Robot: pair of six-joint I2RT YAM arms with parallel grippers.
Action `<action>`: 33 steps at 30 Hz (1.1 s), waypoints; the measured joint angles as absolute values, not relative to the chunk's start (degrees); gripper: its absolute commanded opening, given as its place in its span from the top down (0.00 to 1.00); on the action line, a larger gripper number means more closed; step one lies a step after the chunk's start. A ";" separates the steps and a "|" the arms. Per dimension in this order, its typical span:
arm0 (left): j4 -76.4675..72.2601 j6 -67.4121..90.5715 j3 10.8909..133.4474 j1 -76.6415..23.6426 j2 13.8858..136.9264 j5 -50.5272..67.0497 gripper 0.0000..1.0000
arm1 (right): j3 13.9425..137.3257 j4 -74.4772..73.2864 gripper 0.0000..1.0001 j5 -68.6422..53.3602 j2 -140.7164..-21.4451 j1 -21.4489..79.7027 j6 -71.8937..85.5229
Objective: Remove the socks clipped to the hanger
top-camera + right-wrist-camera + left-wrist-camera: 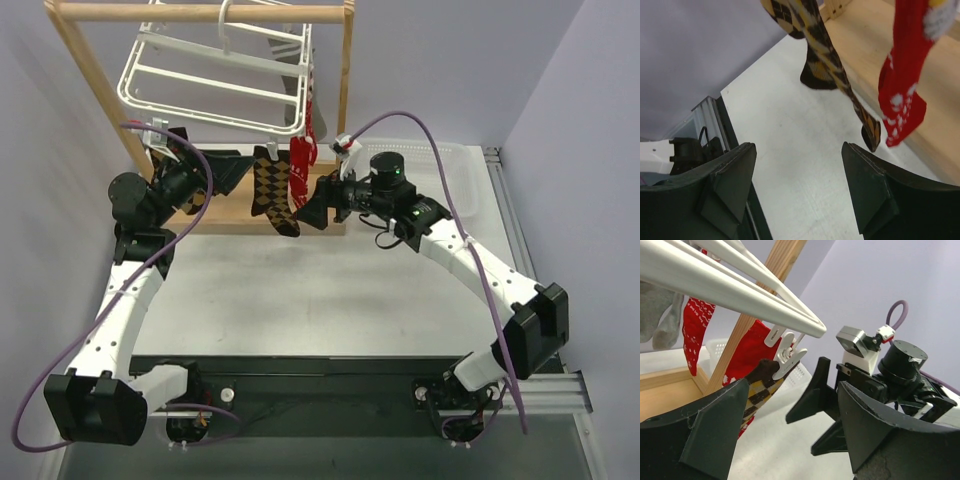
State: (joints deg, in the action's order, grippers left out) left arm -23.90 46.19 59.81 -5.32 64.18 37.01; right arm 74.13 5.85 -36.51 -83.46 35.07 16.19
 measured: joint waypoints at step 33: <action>-20.58 51.66 58.89 -6.79 57.34 43.97 0.17 | 92.31 14.87 0.30 -50.41 -106.15 28.40 12.97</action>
